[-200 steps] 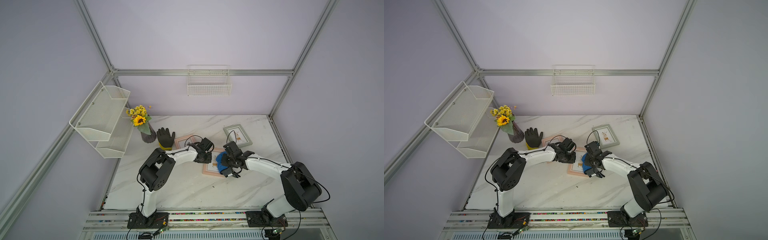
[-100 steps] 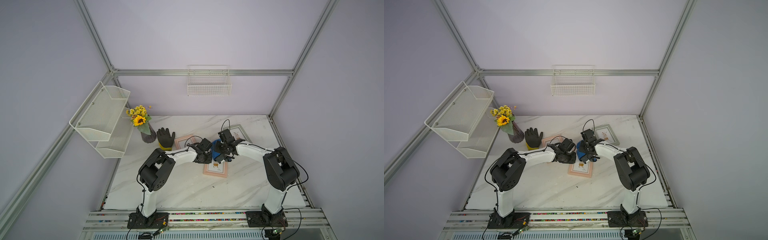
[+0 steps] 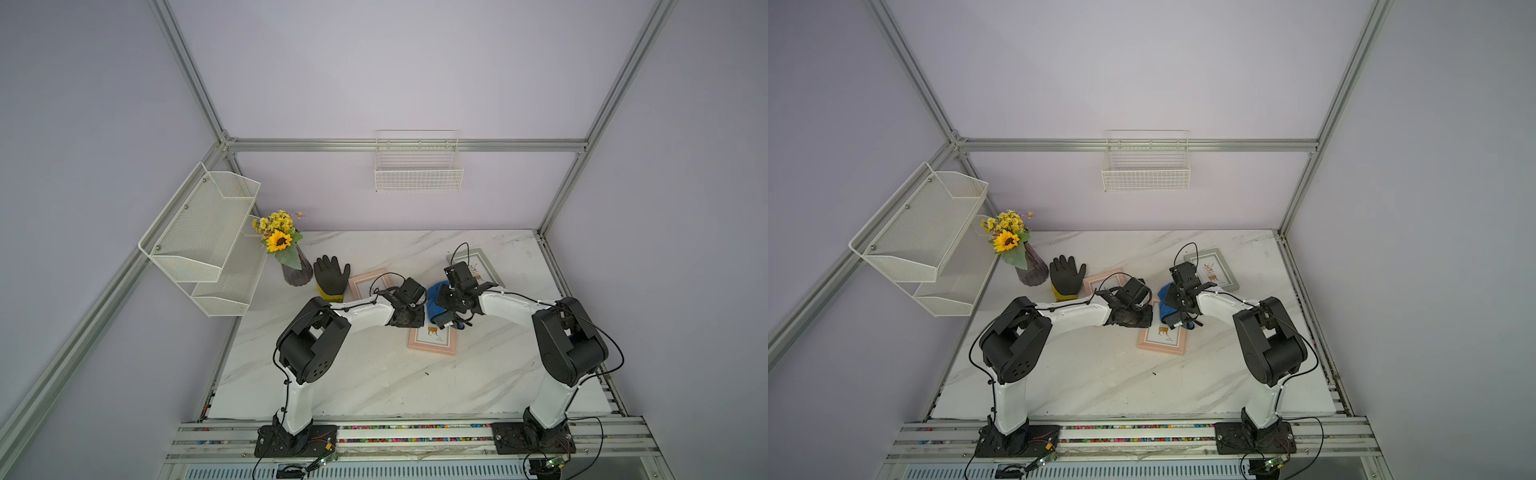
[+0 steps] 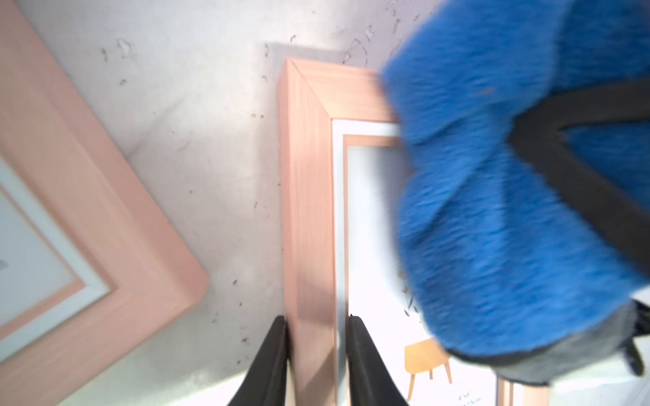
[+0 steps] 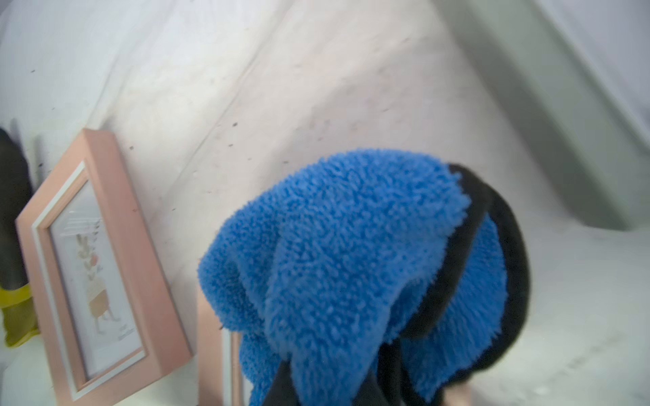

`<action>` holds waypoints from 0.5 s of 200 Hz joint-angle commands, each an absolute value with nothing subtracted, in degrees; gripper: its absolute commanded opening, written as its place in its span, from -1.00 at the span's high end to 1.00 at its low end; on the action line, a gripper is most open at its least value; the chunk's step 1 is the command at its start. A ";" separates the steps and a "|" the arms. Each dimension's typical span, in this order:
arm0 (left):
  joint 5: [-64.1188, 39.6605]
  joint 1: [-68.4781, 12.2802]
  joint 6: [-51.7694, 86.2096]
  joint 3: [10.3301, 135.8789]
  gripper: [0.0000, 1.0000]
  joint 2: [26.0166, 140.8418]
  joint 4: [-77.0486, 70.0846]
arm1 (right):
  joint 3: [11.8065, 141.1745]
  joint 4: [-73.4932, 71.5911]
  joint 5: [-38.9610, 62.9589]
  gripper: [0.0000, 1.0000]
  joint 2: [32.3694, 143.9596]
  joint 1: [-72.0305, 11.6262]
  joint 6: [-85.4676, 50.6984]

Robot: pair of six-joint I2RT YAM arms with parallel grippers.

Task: Wipe the picture frame with a cloth
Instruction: Wipe the dirt from the picture frame.

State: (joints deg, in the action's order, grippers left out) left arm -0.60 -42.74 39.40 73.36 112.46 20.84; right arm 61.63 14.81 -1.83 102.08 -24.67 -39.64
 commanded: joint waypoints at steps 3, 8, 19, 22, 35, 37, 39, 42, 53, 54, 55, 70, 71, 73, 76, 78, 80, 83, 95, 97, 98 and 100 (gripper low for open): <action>-0.09 -42.91 40.69 72.86 0.47 110.33 20.24 | 60.18 18.41 -6.78 0.86 101.72 -24.87 -38.19; -0.09 -42.94 40.74 72.86 0.47 110.44 20.22 | 60.58 17.97 -6.39 0.86 102.33 -25.46 -38.30; -0.03 -42.90 40.72 72.95 0.47 110.52 20.21 | 62.77 17.92 -5.90 0.86 104.31 -27.36 -38.85; 0.00 -42.91 40.76 72.95 0.47 110.45 20.21 | 63.51 17.93 -5.77 0.86 104.99 -28.06 -39.02; 0.00 -42.93 40.87 72.78 0.47 110.35 20.23 | 67.07 17.94 -4.86 0.86 108.00 -30.56 -39.69; 0.00 -42.92 40.87 72.73 0.47 110.32 20.22 | 67.61 17.89 -4.58 0.86 108.41 -30.93 -39.78; 0.00 -42.92 40.91 72.70 0.47 110.28 20.17 | 68.08 17.72 -4.04 0.86 108.73 -31.20 -39.98; 0.00 -42.94 40.95 72.62 0.46 110.21 20.21 | 68.64 17.39 -3.25 0.87 109.27 -31.62 -40.17; 0.09 -42.89 40.96 72.42 0.46 110.04 20.22 | 70.00 16.07 -0.23 0.86 110.61 -32.14 -41.07; 0.09 -42.94 40.96 72.38 0.46 109.99 20.22 | 70.03 15.99 -0.03 0.86 110.72 -32.11 -41.19; 0.13 -42.96 40.96 72.36 0.47 110.02 20.22 | 70.13 15.86 0.21 0.87 110.86 -32.14 -41.25; 0.50 -42.89 41.09 72.05 0.47 109.84 20.32 | 70.49 16.46 -0.13 0.87 111.21 -31.77 -42.07; 0.56 -42.93 41.11 72.06 0.47 109.81 20.36 | 70.44 16.53 -0.33 0.87 111.15 -31.75 -42.08; 0.60 -42.90 41.06 72.02 0.47 109.80 20.36 | 70.35 16.77 -0.70 0.87 110.87 -31.62 -42.03; 0.71 -42.89 41.09 71.99 0.47 109.70 20.39 | 70.03 16.97 -1.21 0.87 110.51 -31.40 -42.04; 0.71 -42.91 41.12 72.01 0.47 109.74 20.35 | 69.69 17.01 -1.51 0.87 110.20 -31.14 -41.97; 0.75 -42.90 41.17 71.94 0.47 109.72 20.45 | 69.30 17.08 -1.85 0.87 109.79 -30.90 -41.94; 0.79 -42.90 41.21 71.92 0.47 109.71 20.44 | 68.59 17.02 -2.11 0.87 109.21 -30.53 -41.93; 0.96 -42.94 41.55 71.65 0.47 109.59 20.32 | 64.94 17.12 -3.44 0.87 106.17 -28.43 -41.58; 0.96 -42.90 41.57 71.59 0.47 109.47 20.28 | 64.18 17.20 -3.74 0.87 105.64 -28.05 -41.46; 1.01 -42.90 41.57 71.57 0.47 109.45 20.29 | 63.86 17.17 -3.85 0.87 105.38 -27.91 -41.39; 1.04 -42.91 41.64 71.55 0.47 109.43 20.23 | 63.32 17.21 -3.99 0.87 104.79 -27.46 -41.33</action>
State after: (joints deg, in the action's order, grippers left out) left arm 0.89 -42.76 40.95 72.20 111.63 20.60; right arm 68.90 14.04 -2.70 108.62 -30.76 -40.73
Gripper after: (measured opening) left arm 0.271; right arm 0.141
